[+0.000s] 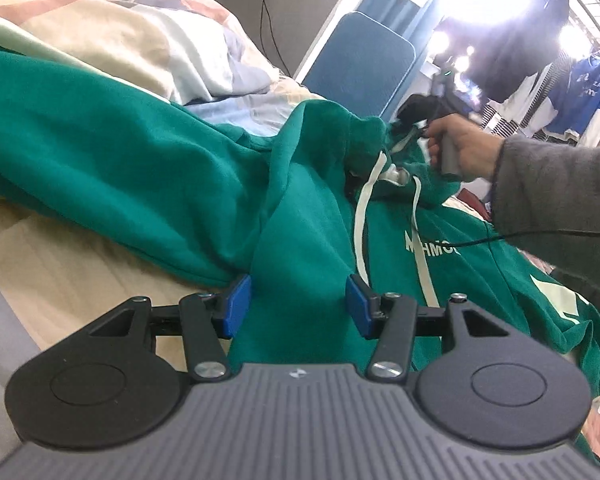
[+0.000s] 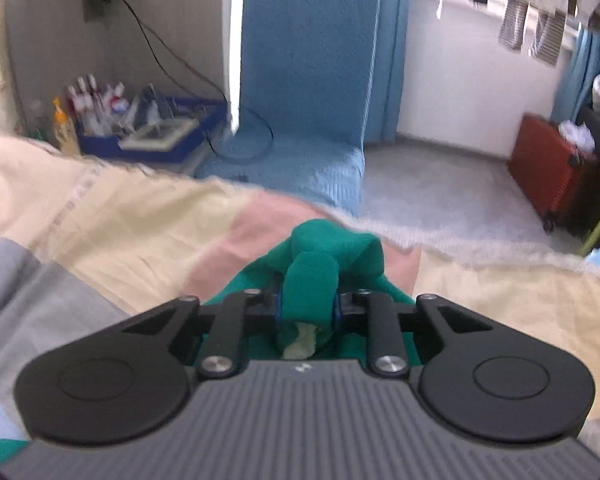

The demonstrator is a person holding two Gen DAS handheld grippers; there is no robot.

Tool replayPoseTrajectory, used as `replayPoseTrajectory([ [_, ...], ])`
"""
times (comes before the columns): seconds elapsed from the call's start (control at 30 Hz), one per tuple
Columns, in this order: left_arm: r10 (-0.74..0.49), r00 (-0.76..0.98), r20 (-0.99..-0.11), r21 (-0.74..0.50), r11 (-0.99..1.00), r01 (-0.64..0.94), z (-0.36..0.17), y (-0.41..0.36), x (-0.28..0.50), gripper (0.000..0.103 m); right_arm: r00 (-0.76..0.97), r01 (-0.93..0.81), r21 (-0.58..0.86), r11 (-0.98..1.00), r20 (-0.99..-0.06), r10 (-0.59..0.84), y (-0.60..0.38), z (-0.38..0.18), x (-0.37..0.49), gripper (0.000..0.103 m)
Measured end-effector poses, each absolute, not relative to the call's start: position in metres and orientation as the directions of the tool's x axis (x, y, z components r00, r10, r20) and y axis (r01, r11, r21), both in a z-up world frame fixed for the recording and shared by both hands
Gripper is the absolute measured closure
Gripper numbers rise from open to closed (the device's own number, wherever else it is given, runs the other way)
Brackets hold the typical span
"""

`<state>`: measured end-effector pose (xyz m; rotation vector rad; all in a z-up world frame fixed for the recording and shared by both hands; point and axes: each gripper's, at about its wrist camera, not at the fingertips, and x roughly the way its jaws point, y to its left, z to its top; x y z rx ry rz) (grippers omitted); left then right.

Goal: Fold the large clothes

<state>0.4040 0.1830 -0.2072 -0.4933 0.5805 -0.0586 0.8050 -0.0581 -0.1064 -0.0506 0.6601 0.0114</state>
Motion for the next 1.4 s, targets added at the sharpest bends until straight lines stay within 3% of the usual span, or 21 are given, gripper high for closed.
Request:
replayPoseTrajectory([
  [0.2,-0.149,0.848,-0.508,-0.429,0.898,-0.099,-0.198,0.179,0.394,0.045,0.861,-0.087,-0.038,0.995,-0.505,0.056,-0.060,-0.025,0.745,0.080],
  [0.4,-0.092,0.875,-0.475,-0.395,0.911,-0.118,-0.179,0.176,0.368,0.045,0.917,-0.164,-0.035,0.986,-0.373,0.139,-0.066,0.064,0.624,0.080],
  [0.63,-0.043,0.914,-0.404,-0.365,0.924,-0.118,-0.140,0.168,0.324,0.045,0.905,-0.296,0.028,0.955,-0.311,0.289,-0.084,0.100,0.451,0.081],
  [0.87,0.002,0.915,-0.402,-0.330,0.932,-0.147,-0.125,0.159,0.288,0.045,0.857,-0.348,0.068,0.935,-0.381,0.347,-0.111,0.042,0.335,0.081],
  [1.13,-0.041,0.909,-0.415,-0.387,0.912,-0.136,-0.121,0.147,0.272,0.045,0.728,-0.313,0.141,0.939,-0.600,0.332,-0.111,-0.061,0.281,0.080],
  [1.3,-0.084,0.903,-0.420,-0.394,0.914,-0.099,-0.126,0.130,0.267,0.045,0.632,-0.291,0.185,0.939,-0.700,0.334,-0.114,-0.090,0.266,0.077],
  [1.4,-0.101,0.897,-0.429,-0.376,0.924,-0.075,-0.126,0.120,0.269,0.045,0.624,-0.298,0.217,0.929,-0.693,0.362,-0.124,-0.084,0.259,0.051],
])
